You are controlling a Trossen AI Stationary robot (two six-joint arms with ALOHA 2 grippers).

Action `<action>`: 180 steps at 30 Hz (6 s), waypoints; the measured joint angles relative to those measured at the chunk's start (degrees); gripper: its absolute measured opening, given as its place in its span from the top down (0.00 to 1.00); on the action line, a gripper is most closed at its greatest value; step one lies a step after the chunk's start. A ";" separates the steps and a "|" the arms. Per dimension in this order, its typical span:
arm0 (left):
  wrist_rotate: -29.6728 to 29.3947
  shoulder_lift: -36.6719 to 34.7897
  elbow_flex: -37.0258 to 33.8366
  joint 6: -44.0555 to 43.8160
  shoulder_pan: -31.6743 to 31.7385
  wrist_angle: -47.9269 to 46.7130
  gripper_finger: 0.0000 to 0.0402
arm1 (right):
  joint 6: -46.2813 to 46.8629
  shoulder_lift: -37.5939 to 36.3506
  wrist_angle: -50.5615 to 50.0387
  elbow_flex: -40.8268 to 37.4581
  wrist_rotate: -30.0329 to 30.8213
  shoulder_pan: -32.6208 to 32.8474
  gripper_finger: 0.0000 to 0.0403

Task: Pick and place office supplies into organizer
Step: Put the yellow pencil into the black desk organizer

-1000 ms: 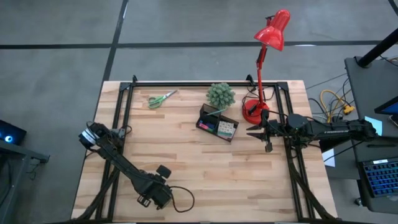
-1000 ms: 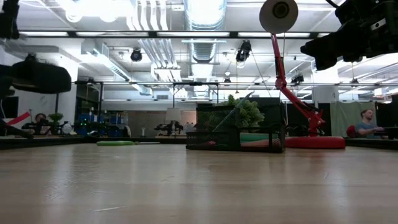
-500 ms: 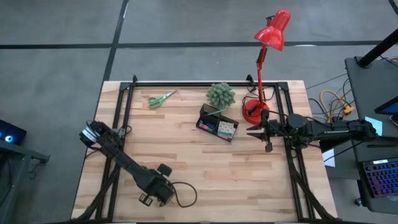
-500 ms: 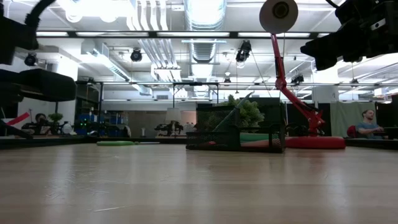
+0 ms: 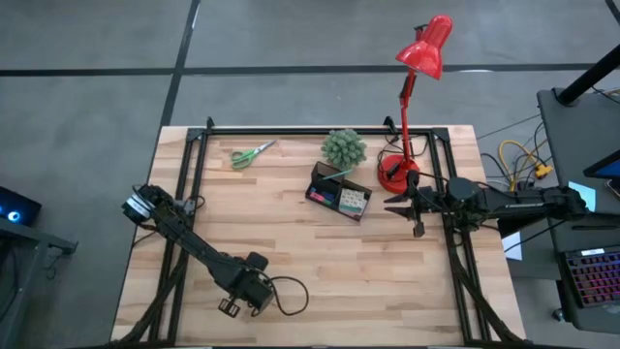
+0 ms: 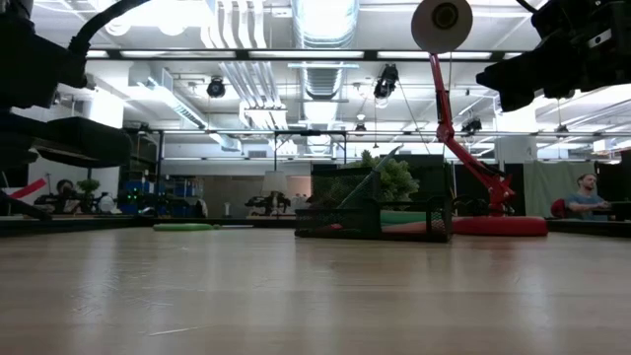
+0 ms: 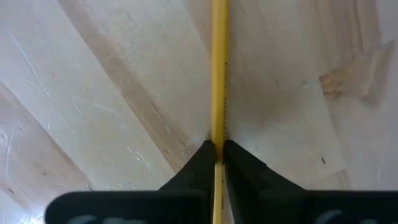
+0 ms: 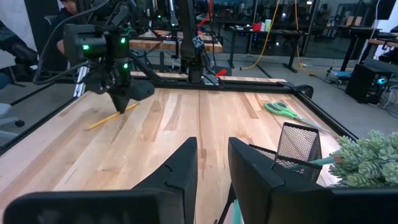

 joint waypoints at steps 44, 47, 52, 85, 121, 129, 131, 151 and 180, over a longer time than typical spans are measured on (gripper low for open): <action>-19.93 -10.06 1.90 10.52 15.02 19.24 0.98 | -0.02 0.01 0.00 0.00 -0.02 0.00 0.83; -20.08 -10.82 1.90 13.33 15.73 25.23 0.98 | -0.02 0.02 -0.01 0.00 -0.02 0.00 0.83; -30.54 -11.85 1.28 13.93 17.00 35.85 0.98 | -0.02 0.02 -0.02 0.00 -0.02 -0.01 0.81; -35.60 -11.78 -10.37 24.26 28.96 71.04 0.98 | 0.02 0.00 -0.02 0.00 -0.02 0.00 0.79; -8.74 -11.26 -12.90 29.64 49.13 83.81 0.98 | 0.01 0.01 0.00 0.00 -0.01 0.00 0.82; -6.00 -10.34 -12.98 25.63 50.90 83.95 0.98 | 0.00 0.00 0.00 0.00 -0.02 0.00 0.83; -5.85 -10.34 -12.98 25.13 50.90 85.33 0.98 | -0.01 0.01 -0.01 0.00 -0.02 0.00 0.82; 0.06 -1.75 -12.16 20.65 51.29 100.51 0.98 | 0.00 0.00 -0.04 0.00 -0.02 0.00 0.79; -0.03 4.09 -11.30 17.65 51.63 106.15 0.98 | -0.02 0.00 0.00 0.00 -0.02 0.00 0.80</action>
